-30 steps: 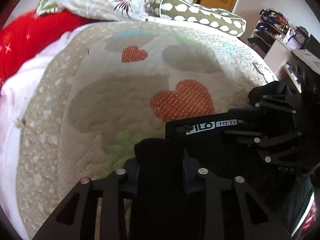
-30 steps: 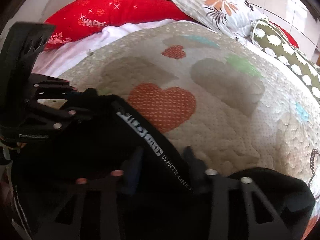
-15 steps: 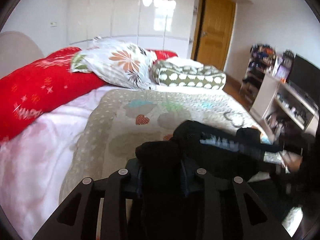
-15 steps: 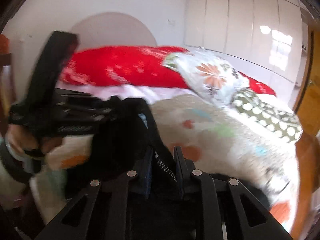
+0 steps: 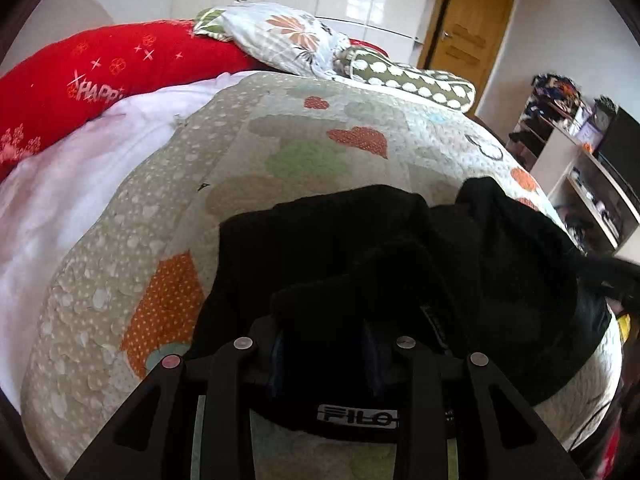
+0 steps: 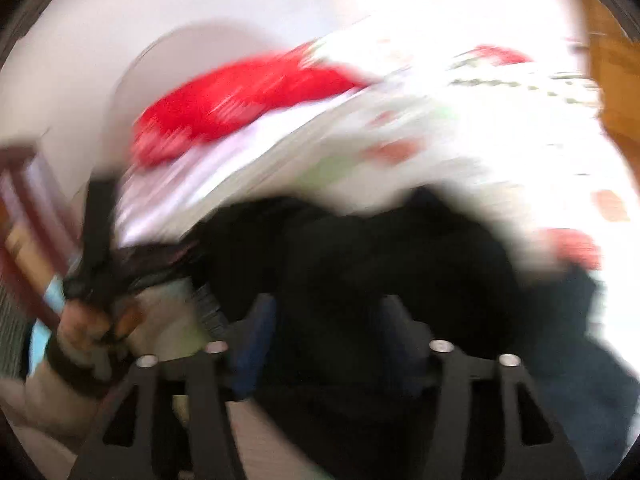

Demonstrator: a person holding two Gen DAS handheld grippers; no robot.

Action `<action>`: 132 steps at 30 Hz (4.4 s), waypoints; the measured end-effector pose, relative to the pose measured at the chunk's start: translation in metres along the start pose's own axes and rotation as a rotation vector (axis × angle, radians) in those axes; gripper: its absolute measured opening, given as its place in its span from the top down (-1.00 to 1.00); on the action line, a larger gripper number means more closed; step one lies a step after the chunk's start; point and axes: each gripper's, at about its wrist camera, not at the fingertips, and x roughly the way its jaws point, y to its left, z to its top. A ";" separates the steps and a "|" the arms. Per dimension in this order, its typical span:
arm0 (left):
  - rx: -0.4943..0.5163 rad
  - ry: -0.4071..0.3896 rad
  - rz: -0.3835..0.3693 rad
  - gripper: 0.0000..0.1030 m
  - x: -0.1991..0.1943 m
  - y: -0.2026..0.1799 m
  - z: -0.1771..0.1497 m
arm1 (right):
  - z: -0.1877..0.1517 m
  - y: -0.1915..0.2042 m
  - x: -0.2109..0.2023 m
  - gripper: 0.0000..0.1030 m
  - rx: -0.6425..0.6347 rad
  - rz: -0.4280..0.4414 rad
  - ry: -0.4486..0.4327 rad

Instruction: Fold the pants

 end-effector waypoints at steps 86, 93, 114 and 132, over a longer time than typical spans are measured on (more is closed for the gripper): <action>-0.092 0.012 -0.016 0.24 0.016 0.007 0.028 | 0.032 -0.156 -0.005 0.88 0.424 0.129 -0.135; -0.093 0.016 -0.005 0.23 0.018 0.006 0.031 | 0.114 -0.120 0.063 1.00 0.302 0.180 -0.088; -0.110 0.019 -0.012 0.16 0.019 0.008 0.031 | 0.040 -0.156 0.102 0.84 0.364 -0.004 0.122; -0.179 0.014 -0.080 0.03 -0.018 0.033 0.008 | -0.128 -0.161 -0.093 0.76 0.536 -0.238 -0.047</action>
